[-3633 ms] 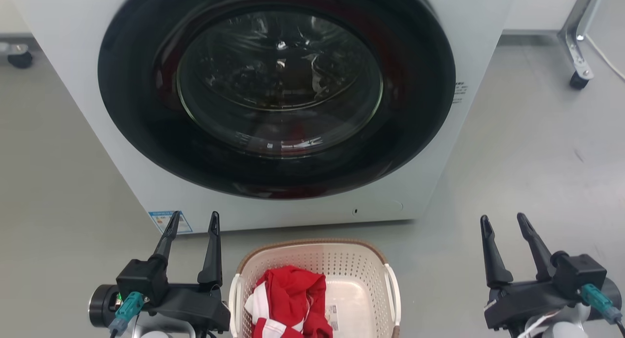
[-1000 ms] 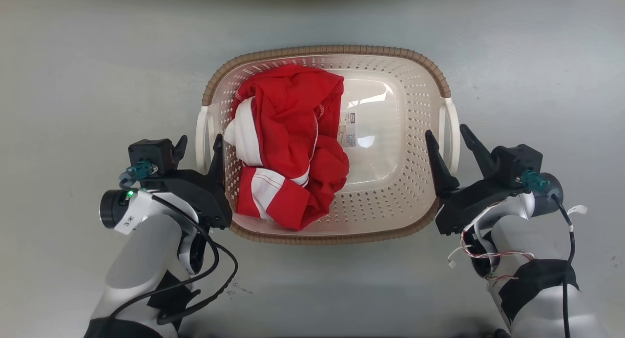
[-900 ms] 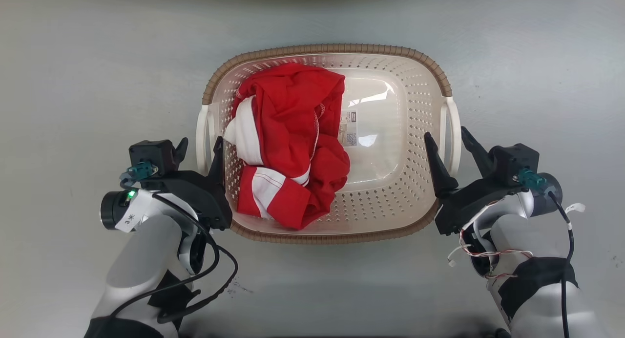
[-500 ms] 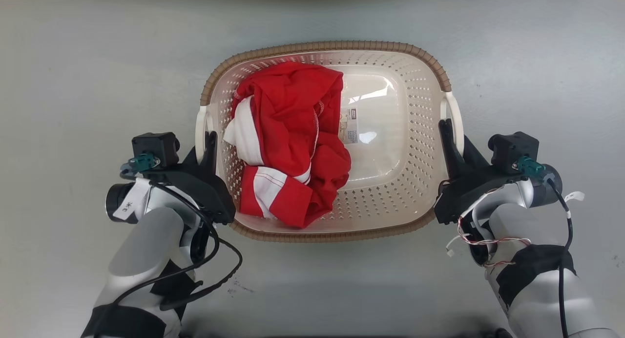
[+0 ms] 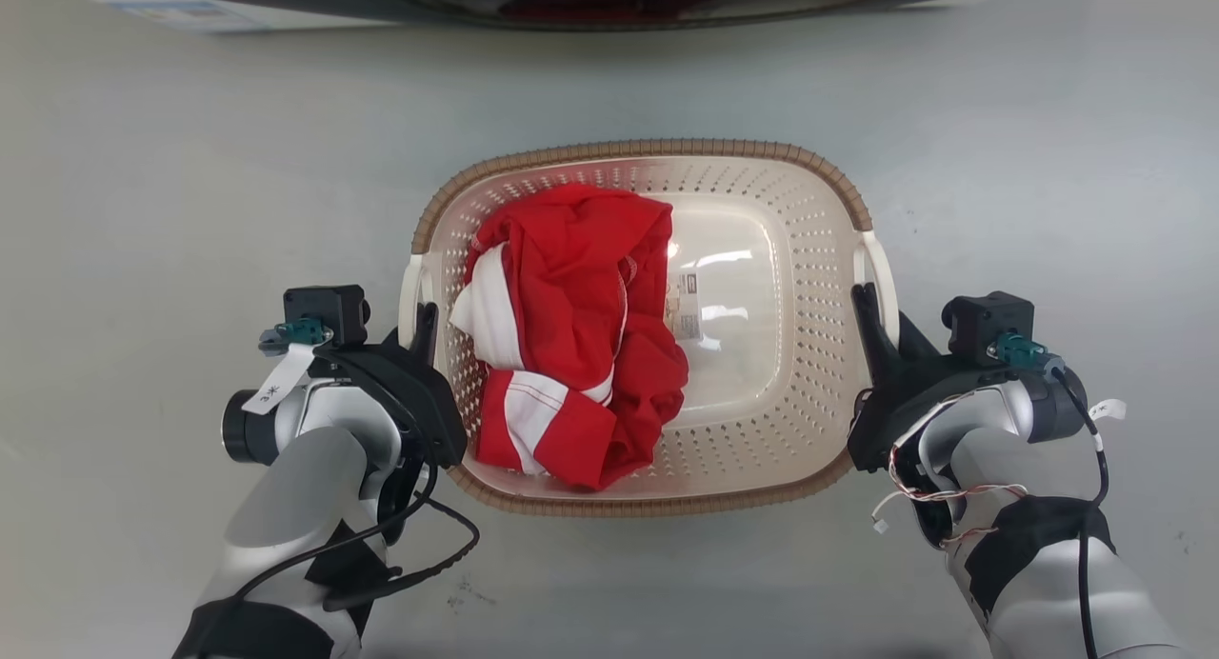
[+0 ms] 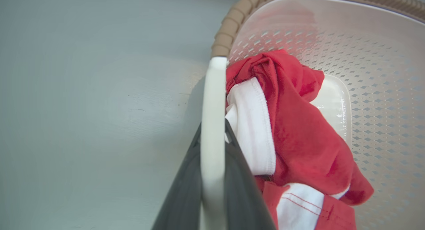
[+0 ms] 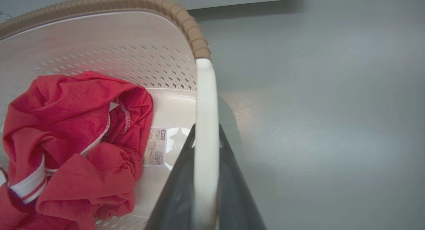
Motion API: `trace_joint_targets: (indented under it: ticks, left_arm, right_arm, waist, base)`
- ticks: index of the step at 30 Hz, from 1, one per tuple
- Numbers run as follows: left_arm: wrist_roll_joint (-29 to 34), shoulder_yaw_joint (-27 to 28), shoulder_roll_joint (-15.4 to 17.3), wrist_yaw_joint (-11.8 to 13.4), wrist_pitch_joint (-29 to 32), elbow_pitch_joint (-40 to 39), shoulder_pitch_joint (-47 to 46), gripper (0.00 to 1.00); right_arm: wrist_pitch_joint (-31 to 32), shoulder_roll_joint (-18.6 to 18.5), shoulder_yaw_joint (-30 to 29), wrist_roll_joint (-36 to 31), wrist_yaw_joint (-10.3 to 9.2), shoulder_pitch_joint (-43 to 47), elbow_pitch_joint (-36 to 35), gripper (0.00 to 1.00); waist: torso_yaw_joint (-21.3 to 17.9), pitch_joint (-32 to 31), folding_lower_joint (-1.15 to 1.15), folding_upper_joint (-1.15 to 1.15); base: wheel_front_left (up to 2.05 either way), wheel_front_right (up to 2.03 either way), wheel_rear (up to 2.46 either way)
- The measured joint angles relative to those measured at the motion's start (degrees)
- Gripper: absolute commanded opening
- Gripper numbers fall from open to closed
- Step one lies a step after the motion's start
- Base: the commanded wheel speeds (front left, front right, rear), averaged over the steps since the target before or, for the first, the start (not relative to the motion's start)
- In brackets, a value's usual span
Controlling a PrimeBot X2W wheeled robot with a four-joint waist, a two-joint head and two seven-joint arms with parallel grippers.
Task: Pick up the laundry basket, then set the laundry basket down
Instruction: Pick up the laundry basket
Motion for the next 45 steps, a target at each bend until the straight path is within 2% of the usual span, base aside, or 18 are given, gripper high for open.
trace_joint_targets:
  ticks: [20,45]
  left_arm:
    - [-2.2,-1.2,-0.9,-1.4,5.4,6.1,0.1,0.00]
    - [-10.2,-6.1,-0.8,-1.4,16.5,6.5,7.7,0.00]
  right_arm:
    - [1.8,1.1,0.9,2.5,1.03,0.4,8.9,0.00]
    - [9.6,1.5,6.3,8.8,1.03,7.4,12.2,0.00]
  waist:
    - [-1.2,-12.8,0.00,0.00]
    - [-2.5,-31.2,0.00,-0.01]
  base:
    - [0.00,0.00,0.00]
    - [0.00,0.00,0.00]
